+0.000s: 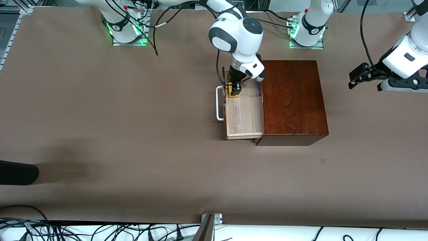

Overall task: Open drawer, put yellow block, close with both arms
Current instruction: 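Carry the yellow cube over the open drawer with the right gripper, then lower the cube into the drawer and open the right gripper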

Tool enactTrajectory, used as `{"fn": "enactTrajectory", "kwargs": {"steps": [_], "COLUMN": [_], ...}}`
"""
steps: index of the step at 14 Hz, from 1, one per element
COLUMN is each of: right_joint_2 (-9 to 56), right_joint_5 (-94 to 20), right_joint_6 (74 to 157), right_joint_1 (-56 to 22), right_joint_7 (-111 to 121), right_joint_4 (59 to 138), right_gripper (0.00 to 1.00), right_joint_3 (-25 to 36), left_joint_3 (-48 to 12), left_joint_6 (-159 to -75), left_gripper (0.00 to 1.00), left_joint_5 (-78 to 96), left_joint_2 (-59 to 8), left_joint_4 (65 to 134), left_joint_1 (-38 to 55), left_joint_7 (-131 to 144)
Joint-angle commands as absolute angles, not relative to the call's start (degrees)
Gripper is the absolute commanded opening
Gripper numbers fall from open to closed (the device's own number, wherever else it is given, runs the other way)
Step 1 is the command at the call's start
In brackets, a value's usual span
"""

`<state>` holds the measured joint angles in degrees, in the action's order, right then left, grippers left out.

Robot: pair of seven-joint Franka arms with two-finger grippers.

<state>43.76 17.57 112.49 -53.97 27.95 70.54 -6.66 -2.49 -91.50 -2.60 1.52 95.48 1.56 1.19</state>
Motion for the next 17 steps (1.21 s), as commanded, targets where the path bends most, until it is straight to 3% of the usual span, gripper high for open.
{"fn": "enactTrajectory", "kwargs": {"steps": [1,7,14,17], "right_joint_2": [44.92,40.01,25.07,21.63], "right_joint_5": [18.37,17.67,10.21,1.46], "right_joint_6": [112.94,100.05,97.39,92.56], "right_joint_1": [-53.53,-52.48,-34.30,-31.48], "right_joint_7": [28.04,28.13,27.86,21.22], "right_joint_4": [68.82,59.51,59.94,61.78], "right_gripper": [1.00,1.00,1.00,1.00], "right_joint_3": [-6.94,-6.59,-6.42,-0.11], "left_joint_3": [-2.37,-2.37,-5.44,-8.95], "left_joint_6": [-90.70,-90.62,-86.05,-86.05], "left_gripper": [1.00,1.00,1.00,1.00], "left_joint_5": [-2.20,-2.02,-1.14,-0.53], "left_joint_2": [0.62,0.62,0.09,-2.63], "left_joint_4": [93.60,93.60,93.78,93.52], "left_joint_1": [1.76,1.84,2.64,3.08], "left_joint_7": [0.26,0.18,-17.44,-33.86]}}
